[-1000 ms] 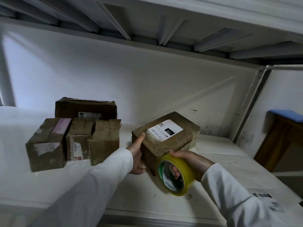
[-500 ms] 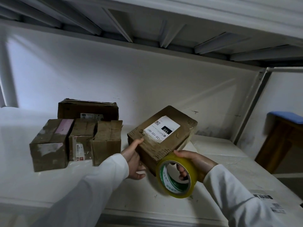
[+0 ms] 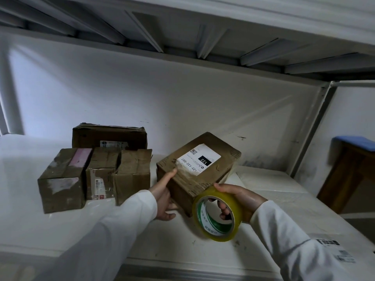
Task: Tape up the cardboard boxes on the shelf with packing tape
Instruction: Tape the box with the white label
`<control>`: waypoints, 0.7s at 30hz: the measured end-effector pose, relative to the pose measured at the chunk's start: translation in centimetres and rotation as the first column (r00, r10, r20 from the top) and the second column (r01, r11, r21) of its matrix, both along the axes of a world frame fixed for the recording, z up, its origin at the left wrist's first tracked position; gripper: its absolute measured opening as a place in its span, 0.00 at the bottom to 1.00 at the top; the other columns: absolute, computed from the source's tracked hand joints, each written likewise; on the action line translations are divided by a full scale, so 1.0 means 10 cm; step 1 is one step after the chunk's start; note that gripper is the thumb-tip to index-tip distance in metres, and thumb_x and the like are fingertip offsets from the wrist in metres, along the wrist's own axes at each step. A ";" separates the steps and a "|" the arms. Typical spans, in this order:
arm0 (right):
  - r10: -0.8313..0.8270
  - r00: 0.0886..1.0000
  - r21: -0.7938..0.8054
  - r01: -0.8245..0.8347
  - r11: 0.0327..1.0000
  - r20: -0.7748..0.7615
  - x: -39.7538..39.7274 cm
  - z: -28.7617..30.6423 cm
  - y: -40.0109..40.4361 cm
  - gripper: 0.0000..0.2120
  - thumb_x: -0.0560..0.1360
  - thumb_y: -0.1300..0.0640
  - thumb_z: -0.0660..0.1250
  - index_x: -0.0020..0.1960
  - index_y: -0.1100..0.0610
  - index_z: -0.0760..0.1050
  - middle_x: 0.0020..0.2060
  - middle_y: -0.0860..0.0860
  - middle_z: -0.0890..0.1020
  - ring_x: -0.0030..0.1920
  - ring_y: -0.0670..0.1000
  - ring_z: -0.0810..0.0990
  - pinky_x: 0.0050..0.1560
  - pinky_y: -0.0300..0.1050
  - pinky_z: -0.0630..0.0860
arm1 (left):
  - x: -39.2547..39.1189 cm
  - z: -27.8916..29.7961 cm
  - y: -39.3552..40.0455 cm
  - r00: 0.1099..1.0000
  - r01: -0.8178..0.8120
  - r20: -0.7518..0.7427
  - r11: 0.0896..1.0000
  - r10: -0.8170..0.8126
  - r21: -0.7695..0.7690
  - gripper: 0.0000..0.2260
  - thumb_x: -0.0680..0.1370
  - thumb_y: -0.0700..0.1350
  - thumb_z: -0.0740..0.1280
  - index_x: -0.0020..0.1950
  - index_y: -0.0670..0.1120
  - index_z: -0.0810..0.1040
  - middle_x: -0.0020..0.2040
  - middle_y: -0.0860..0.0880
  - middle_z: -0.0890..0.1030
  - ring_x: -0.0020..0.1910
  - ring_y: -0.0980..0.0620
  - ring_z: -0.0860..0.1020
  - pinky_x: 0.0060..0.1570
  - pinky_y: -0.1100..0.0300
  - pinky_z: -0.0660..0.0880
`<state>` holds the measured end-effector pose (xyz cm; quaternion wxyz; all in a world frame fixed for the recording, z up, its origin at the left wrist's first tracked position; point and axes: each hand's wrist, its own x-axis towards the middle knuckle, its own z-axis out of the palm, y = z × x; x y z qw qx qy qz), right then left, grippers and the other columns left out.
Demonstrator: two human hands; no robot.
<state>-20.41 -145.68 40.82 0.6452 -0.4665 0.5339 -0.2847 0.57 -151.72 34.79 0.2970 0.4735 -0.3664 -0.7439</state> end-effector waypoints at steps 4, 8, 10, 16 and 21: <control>0.042 0.998 -0.007 -0.043 0.999 -0.040 0.01 0.00 0.02 0.20 0.64 0.46 0.68 0.46 0.62 0.77 0.27 0.53 0.78 0.26 0.48 0.76 0.38 0.43 0.76 | 0.13 -0.05 0.02 0.992 0.046 -0.119 0.999 -0.044 0.013 0.29 0.71 0.67 0.58 0.68 0.53 0.70 0.59 0.47 0.81 0.64 0.45 0.73 0.63 0.41 0.58; 0.087 0.996 -0.035 -0.087 0.996 -0.021 0.01 0.02 0.04 0.19 0.66 0.47 0.67 0.45 0.62 0.77 0.26 0.54 0.77 0.25 0.49 0.75 0.36 0.42 0.77 | 0.20 -0.06 0.05 0.965 0.073 -0.250 0.996 -0.083 -0.049 0.27 0.67 0.60 0.59 0.63 0.52 0.73 0.54 0.49 0.83 0.56 0.49 0.76 0.62 0.41 0.59; 0.123 0.992 -0.044 -0.124 0.991 -0.025 0.00 0.03 0.05 0.17 0.67 0.48 0.66 0.44 0.62 0.78 0.25 0.53 0.77 0.25 0.49 0.75 0.37 0.43 0.78 | 0.23 -0.06 0.07 0.954 0.091 -0.278 0.992 -0.111 -0.082 0.27 0.65 0.59 0.62 0.63 0.52 0.73 0.55 0.49 0.82 0.55 0.49 0.77 0.62 0.42 0.60; 0.187 0.980 -0.048 -0.190 0.981 -0.065 -0.02 0.02 0.06 0.17 0.71 0.48 0.68 0.47 0.63 0.76 0.24 0.53 0.77 0.24 0.48 0.75 0.42 0.45 0.78 | 0.30 -0.09 0.11 0.927 0.121 -0.337 0.982 -0.165 -0.147 0.46 0.45 0.49 0.82 0.62 0.50 0.73 0.57 0.49 0.82 0.59 0.50 0.76 0.54 0.45 0.69; 0.086 0.996 -0.038 -0.085 0.996 0.019 -0.07 0.03 0.07 0.15 0.69 0.50 0.71 0.43 0.63 0.76 0.23 0.54 0.76 0.23 0.49 0.74 0.40 0.45 0.77 | 0.33 -0.09 0.11 0.922 0.120 -0.347 0.979 -0.170 -0.163 0.45 0.43 0.45 0.84 0.58 0.49 0.74 0.54 0.49 0.83 0.57 0.51 0.78 0.48 0.46 0.76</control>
